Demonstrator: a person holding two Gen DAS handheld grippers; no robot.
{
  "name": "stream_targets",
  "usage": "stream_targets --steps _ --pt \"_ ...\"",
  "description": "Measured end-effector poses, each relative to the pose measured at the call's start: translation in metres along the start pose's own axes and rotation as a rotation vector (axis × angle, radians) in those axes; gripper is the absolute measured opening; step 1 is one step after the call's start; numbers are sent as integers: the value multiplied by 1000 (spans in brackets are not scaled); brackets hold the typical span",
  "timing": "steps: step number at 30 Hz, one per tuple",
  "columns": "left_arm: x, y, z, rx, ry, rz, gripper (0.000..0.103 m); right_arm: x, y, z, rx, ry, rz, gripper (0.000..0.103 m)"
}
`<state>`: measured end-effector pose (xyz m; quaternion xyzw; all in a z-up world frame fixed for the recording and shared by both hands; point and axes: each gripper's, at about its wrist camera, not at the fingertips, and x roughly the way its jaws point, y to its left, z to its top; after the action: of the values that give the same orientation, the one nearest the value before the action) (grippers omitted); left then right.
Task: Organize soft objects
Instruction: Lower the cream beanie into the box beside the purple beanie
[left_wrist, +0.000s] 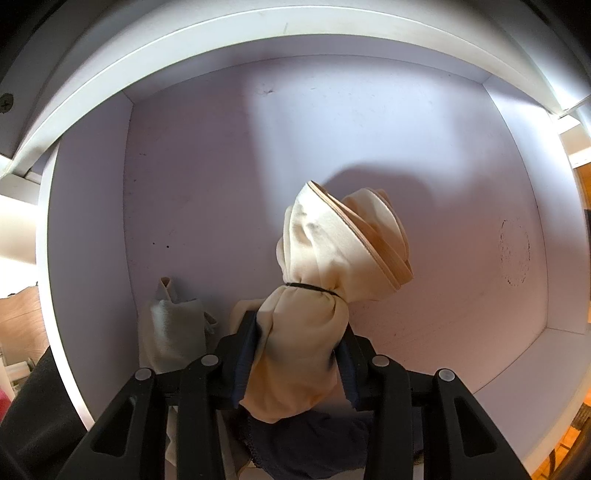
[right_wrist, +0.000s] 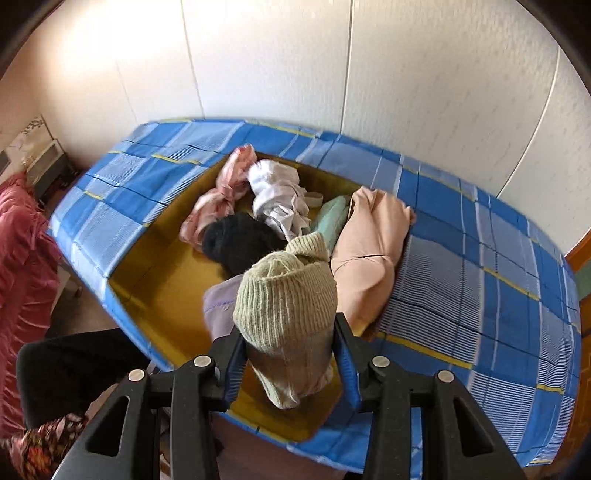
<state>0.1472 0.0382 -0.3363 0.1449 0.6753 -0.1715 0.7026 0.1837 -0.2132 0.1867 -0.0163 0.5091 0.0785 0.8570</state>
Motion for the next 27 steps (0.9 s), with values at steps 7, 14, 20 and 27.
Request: stream_targets --steps 7,14,20,27 --pt "1 2 1 -1 2 -2 41 42 2 7 32 54 -5 43" --pt "3 2 2 -1 2 -2 41 70 -3 8 57 93 -30 44" --pt "3 2 2 0 1 -1 41 83 -6 5 78 88 -44 45" --pt "3 1 3 0 1 0 41 83 1 4 23 88 -89 47"
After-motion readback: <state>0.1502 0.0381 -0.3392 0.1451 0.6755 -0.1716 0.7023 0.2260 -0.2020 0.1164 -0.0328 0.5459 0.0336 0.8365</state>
